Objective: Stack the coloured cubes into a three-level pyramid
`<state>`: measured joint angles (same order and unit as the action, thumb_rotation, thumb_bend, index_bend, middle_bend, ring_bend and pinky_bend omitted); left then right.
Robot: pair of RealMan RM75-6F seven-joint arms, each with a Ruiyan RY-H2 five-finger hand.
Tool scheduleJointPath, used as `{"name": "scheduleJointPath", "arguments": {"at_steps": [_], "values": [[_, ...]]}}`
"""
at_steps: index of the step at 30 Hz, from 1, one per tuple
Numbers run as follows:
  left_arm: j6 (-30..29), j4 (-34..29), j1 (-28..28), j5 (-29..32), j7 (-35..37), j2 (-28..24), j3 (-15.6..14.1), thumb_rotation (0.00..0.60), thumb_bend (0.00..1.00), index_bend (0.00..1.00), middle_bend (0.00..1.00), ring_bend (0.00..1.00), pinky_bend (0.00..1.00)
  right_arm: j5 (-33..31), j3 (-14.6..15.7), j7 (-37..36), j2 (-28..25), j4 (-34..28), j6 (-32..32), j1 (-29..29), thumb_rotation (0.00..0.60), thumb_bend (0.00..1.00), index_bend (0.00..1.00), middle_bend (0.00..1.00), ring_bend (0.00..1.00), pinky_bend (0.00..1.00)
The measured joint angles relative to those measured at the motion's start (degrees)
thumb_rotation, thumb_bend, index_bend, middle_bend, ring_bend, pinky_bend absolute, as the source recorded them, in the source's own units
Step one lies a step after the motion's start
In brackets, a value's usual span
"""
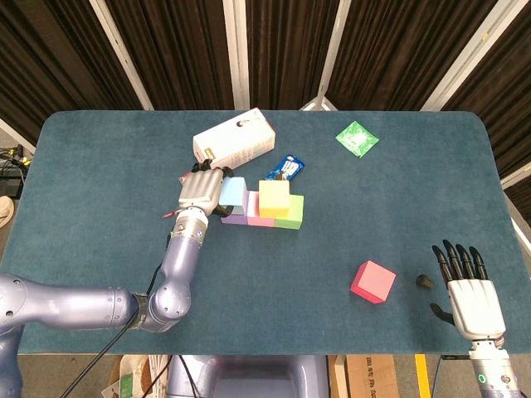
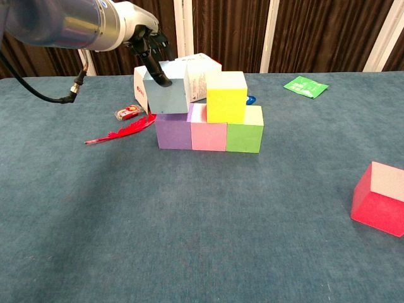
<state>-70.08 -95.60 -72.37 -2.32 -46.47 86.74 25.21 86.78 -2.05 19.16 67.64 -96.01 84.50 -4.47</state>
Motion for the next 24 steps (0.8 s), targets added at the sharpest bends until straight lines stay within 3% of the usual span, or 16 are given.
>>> {"name": "scheduleJointPath", "arguments": {"at_steps": [10, 24], "values": [[2.6, 2.1, -0.1, -1.7, -0.6, 1.4, -1.0, 0.600, 0.41, 0.27, 0.25, 0.00, 0.00, 2.1, 0.4, -0.3, -0.1, 0.3, 0.9, 0.1, 0.600, 0.09, 0.00, 0.00, 0.00, 0.00], [2.6, 3.3, -0.4, -1.9, -0.8, 2.2, -0.1, 0.600, 0.41, 0.27, 0.24, 0.00, 0.00, 1.9, 0.3, 0.1, 0.0, 0.1, 0.8, 0.2, 0.600, 0.09, 0.00, 0.00, 0.00, 0.00]]}}
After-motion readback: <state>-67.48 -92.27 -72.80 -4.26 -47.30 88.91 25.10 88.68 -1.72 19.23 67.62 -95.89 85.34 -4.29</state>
